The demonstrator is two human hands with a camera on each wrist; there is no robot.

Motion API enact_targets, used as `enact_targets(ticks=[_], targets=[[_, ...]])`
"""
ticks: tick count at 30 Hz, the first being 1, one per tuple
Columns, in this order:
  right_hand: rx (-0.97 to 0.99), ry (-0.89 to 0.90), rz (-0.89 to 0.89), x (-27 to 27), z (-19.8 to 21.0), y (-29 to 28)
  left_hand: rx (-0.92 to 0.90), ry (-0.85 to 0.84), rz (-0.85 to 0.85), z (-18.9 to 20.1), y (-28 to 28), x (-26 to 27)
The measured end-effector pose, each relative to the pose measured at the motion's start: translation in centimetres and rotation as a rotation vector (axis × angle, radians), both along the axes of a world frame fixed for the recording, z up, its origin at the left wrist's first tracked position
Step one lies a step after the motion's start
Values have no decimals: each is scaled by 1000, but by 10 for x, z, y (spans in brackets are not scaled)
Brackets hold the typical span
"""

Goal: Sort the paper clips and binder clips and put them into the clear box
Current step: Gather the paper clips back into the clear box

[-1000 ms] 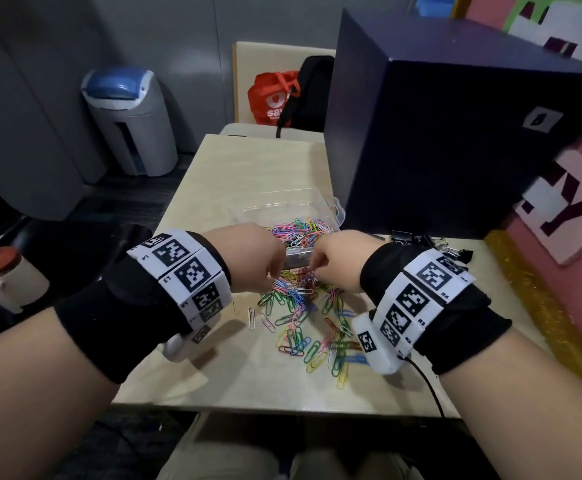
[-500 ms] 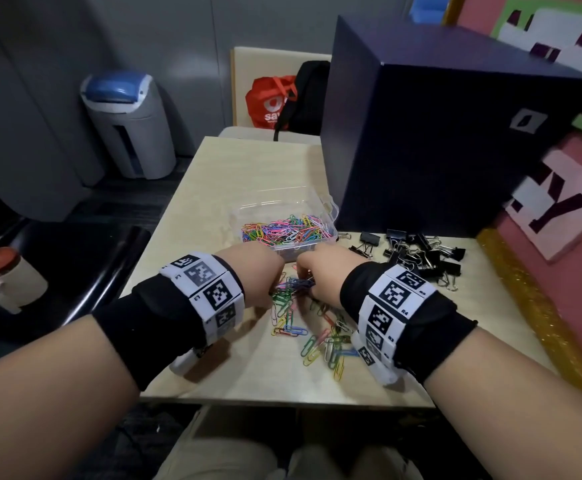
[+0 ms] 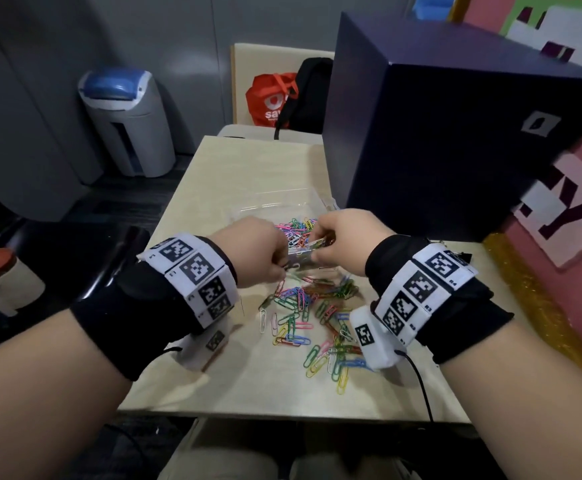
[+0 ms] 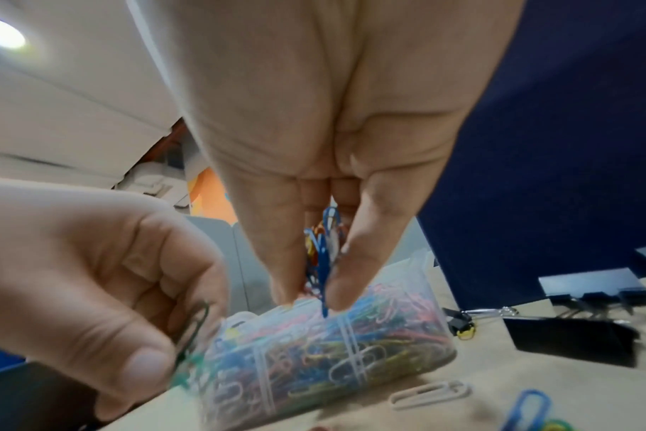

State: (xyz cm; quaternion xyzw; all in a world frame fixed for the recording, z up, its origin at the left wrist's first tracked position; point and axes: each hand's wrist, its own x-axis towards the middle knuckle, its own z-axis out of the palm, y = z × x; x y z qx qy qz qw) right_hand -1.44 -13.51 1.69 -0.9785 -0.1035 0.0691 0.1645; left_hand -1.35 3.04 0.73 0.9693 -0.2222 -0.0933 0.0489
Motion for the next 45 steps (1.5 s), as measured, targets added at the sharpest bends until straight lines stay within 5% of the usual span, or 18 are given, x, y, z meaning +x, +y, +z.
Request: enact_targets(ticks=[7, 14, 18, 25, 31, 36, 45], targets=[[318, -116, -192, 21, -16, 11, -174, -152, 200, 9, 11, 26], [44, -104, -67, 20, -12, 15, -87, -136, 111, -10, 7, 24], [-258, 62, 117, 18, -6, 18, 87, -59, 27, -12, 7, 19], [-115, -52, -6, 8, -4, -8, 28, -97, -42, -5, 12, 5], [-453, 183, 55, -6, -16, -11, 114, 26, -139, -16, -3, -12], [-412, 170, 110, -18, -28, -4, 271, 56, -114, -29, -13, -18], [-525, 298, 120, -50, 2, -8, 296, 128, -106, -22, -13, -29]])
